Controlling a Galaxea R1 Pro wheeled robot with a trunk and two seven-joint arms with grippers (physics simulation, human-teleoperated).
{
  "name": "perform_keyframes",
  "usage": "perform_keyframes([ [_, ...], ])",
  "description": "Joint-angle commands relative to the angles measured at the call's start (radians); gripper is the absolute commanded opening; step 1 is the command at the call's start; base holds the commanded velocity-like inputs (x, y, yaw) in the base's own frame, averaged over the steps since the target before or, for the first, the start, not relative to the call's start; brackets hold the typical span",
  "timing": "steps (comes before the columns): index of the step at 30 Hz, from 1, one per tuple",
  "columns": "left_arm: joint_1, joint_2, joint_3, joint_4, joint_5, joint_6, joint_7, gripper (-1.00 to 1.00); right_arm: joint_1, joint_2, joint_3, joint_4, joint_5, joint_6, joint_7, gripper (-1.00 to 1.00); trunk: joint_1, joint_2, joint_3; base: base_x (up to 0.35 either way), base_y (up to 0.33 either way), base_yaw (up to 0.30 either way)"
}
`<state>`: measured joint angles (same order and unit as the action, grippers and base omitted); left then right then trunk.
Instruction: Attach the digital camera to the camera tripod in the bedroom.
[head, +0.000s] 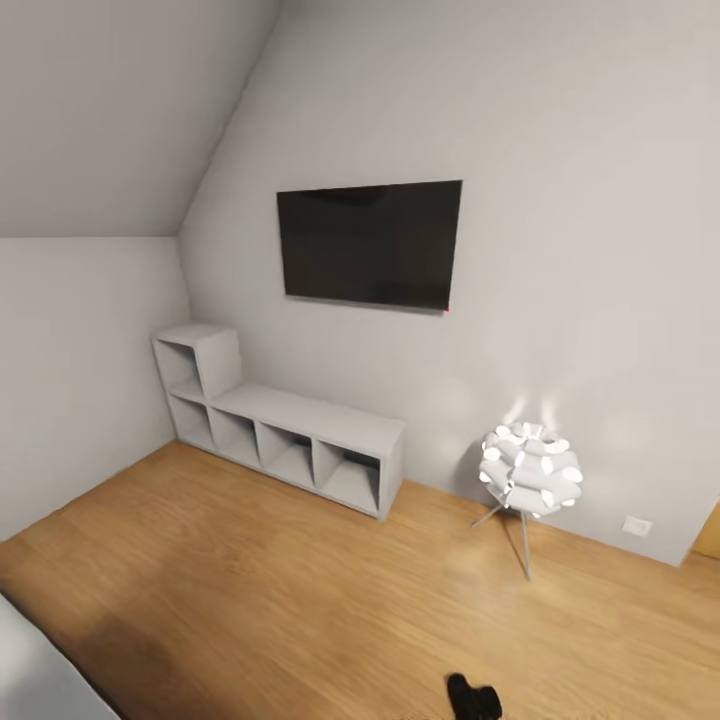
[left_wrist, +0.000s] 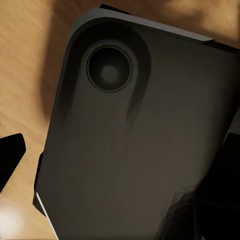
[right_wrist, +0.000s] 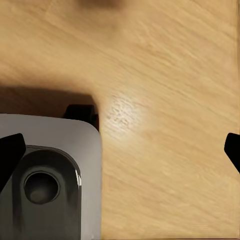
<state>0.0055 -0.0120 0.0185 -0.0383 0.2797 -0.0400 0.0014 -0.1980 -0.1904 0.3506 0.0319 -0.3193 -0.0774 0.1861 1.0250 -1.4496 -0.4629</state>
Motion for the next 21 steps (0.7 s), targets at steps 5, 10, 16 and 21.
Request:
perform_keyframes([
  [5, 0.001, 0.000, 0.001, -0.002, 0.004, -0.001, 0.000, 1.00, -0.002, 0.000, 0.008, 0.003, -0.011, -0.005, 0.006, 1.00, 0.000, 0.000, -0.001, 0.000, 0.000, -0.281],
  [10, 0.001, 0.000, 0.001, -0.002, 0.004, -0.001, 0.000, 1.00, -0.002, 0.000, 0.008, 0.003, -0.011, -0.005, 0.006, 1.00, 0.000, 0.000, -0.001, 0.000, 0.000, -0.281],
  [16, 0.001, 0.000, 0.001, -0.002, 0.004, -0.001, 0.000, 1.00, -0.001, 0.000, 0.008, 0.003, -0.011, -0.005, 0.006, 1.00, 0.000, 0.000, -0.001, 0.001, 0.000, -0.281],
  [21, 0.001, 0.000, 0.001, -0.002, 0.004, -0.001, 0.000, 1.00, -0.001, 0.000, 0.008, 0.003, -0.011, -0.005, 0.006, 1.00, 0.000, 0.000, -0.001, 0.034, 0.000, -0.281],
])
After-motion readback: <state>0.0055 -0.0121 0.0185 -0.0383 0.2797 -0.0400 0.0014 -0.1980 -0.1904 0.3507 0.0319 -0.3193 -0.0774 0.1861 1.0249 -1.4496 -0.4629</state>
